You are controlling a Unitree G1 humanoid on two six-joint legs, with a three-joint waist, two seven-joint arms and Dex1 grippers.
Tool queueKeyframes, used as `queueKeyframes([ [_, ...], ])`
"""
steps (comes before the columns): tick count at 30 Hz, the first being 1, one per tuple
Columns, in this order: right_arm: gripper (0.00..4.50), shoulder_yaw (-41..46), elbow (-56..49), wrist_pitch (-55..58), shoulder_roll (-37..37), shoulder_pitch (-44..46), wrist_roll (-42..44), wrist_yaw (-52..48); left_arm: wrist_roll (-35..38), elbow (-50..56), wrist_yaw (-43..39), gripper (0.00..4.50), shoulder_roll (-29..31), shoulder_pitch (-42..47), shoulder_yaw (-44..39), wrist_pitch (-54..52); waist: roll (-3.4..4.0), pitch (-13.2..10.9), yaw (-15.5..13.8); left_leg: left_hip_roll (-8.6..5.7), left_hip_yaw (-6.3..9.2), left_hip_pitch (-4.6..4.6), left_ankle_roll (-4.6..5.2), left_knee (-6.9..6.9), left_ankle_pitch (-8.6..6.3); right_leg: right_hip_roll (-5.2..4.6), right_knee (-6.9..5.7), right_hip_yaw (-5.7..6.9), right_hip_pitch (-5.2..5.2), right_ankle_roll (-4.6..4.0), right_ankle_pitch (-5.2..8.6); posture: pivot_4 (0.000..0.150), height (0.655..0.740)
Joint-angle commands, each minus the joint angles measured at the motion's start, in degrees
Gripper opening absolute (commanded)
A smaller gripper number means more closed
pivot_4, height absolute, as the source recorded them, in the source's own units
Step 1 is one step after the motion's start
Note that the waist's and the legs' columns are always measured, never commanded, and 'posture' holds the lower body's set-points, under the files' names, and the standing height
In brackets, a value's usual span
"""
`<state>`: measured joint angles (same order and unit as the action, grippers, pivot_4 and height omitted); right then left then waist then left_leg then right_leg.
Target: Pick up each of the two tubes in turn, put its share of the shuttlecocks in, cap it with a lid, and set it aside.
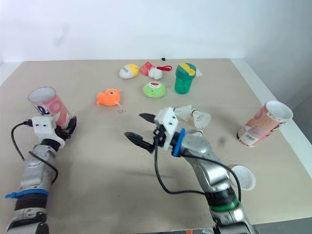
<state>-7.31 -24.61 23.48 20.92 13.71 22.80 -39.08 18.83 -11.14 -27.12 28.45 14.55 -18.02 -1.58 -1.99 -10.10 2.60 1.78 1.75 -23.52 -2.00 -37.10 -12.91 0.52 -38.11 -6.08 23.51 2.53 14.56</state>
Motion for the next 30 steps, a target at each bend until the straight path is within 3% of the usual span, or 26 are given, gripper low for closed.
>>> queueKeyframes([
  [1,4.5,4.9,-10.2,1.9,1.9,-5.0,1.4,3.9,7.0,11.0,-15.6,3.01,9.5,0.4,0.6,-4.6,0.01,0.0,0.0,-0.02,-0.02,0.01,-0.02,0.03,0.01,-0.04,0.01,-0.01,0.01,0.01,0.03,0.15,0.74],
  [6,4.5,9.7,-16.9,6.4,4.8,-13.7,2.7,7.7,7.6,12.8,-32.5,3.01,22.3,1.3,5.4,-8.7,0.03,0.0,0.1,-0.14,-0.21,0.27,-0.1,0.37,0.05,-0.22,0.03,-0.08,-0.06,0.08,0.27,0.15,0.74],
  [13,4.5,9.6,-17.1,5.7,5.0,-22.4,-1.4,12.3,-4.6,8.1,-48.7,3.01,33.6,4.2,19.3,-4.3,0.06,0.0,0.2,-0.07,-0.21,0.27,-0.09,0.6,0.05,-0.11,0.01,-0.04,0.09,-0.13,0.44,0.15,0.74],
  [19,4.5,10.0,-15.8,4.6,2.7,-26.1,-4.3,16.7,-9.5,6.2,-52.3,3.01,33.2,9.5,25.1,-3.7,0.07,-0.1,0.2,-0.03,-0.19,0.11,-0.09,0.63,0.05,-0.04,-0.03,-0.05,0.26,-0.15,0.47,0.15,0.74],
  [30,4.5,15.6,-8.8,3.8,-1.3,-25.3,-5.9,22.3,-8.8,5.0,-53.4,3.01,28.9,13.3,25.2,-4.1,0.07,-0.1,0.1,-0.03,-0.2,0.11,-0.09,0.58,0.05,-0.03,-0.07,-0.07,0.25,-0.13,0.45,0.15,0.74],
])
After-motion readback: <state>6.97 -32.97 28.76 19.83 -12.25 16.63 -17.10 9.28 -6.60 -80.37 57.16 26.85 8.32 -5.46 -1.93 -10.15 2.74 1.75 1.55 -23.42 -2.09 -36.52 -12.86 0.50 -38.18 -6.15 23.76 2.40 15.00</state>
